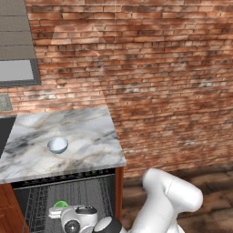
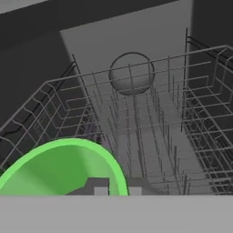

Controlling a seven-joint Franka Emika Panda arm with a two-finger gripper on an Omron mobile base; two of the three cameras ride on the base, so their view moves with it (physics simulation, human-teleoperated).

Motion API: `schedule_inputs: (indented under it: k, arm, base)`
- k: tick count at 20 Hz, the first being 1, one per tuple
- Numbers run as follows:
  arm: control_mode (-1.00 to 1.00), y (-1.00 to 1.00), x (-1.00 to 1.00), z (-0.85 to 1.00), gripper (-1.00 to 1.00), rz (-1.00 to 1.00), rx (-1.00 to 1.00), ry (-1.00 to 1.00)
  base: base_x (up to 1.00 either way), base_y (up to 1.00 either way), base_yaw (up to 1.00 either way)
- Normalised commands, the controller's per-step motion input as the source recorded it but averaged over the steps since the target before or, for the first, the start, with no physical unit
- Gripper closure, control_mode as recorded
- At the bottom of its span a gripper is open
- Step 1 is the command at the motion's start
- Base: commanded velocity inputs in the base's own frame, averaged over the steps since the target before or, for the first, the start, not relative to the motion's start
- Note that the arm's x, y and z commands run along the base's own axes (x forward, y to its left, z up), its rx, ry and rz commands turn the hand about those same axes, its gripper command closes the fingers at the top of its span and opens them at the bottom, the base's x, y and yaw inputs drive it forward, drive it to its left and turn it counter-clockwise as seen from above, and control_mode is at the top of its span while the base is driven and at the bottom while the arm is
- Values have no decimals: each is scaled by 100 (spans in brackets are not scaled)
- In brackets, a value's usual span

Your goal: Pick up the cup and bowl from the counter, place them in the dishwasher, and close the dishwasher door.

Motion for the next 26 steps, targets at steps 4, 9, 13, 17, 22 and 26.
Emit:
schedule_inputs:
  k: [4, 9, 13, 17, 22, 26]
  arm:
    - [-100, 2, 0, -41, 100, 0, 0, 0]
    - [-100, 15, 2, -44, -100, 0, 0, 0]
    - [-100, 31, -6, 16, -100, 0, -3, -2]
    - [-100, 40, -9, 70, -100, 0, -8, -4]
    - [-100, 35, -1, 50, -100, 0, -5, -2]
    - [-100, 33, -2, 10, -100, 0, 0, 0]
  base:
    - [0, 0, 0]
    - [0, 0, 0]
    - [0, 0, 0]
    - [0, 0, 0]
    - [0, 0, 0]
    - [0, 0, 0]
